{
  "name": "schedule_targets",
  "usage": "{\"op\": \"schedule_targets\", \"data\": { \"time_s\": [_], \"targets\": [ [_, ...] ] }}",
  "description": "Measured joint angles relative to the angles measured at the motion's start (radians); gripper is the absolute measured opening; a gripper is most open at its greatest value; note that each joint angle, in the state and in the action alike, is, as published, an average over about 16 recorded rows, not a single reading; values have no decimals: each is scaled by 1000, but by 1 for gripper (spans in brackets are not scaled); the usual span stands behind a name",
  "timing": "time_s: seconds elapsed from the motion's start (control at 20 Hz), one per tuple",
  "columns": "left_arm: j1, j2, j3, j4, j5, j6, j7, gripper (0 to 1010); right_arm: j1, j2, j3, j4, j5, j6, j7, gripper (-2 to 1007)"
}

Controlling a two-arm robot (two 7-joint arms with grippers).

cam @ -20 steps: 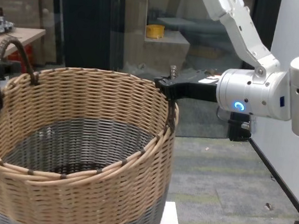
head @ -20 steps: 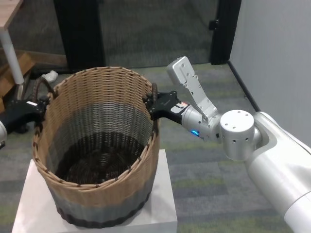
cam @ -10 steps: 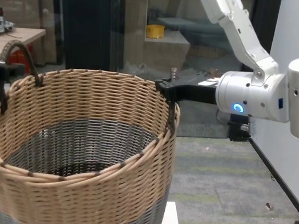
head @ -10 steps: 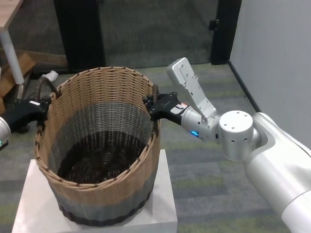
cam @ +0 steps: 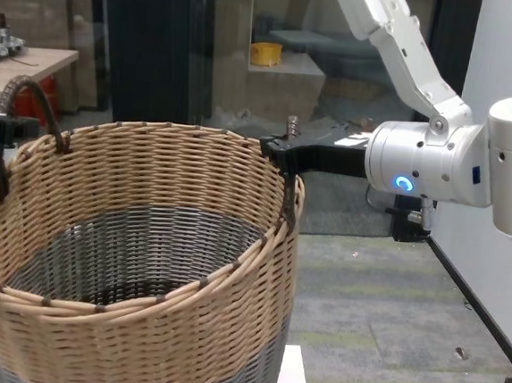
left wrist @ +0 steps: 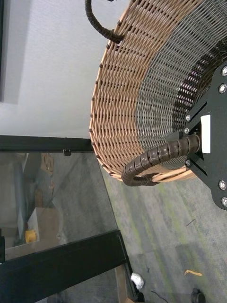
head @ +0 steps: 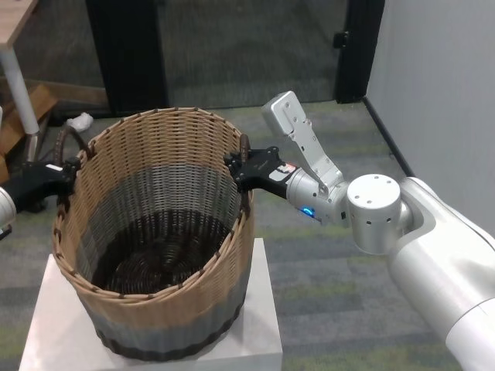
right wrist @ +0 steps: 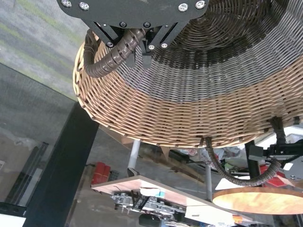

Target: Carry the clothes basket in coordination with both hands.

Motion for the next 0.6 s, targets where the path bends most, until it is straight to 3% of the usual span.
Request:
{"op": "schedule_targets", "data": {
  "time_s": [0.25, 0.6],
  "targets": [
    [1, 1, 0, -2, 0, 1, 1, 161, -1, 1, 0, -2, 1, 0, -3, 180],
    [4, 1, -1, -6, 0, -2, 2, 403, -3, 1, 0, -6, 2, 0, -6, 375]
  ]
}}
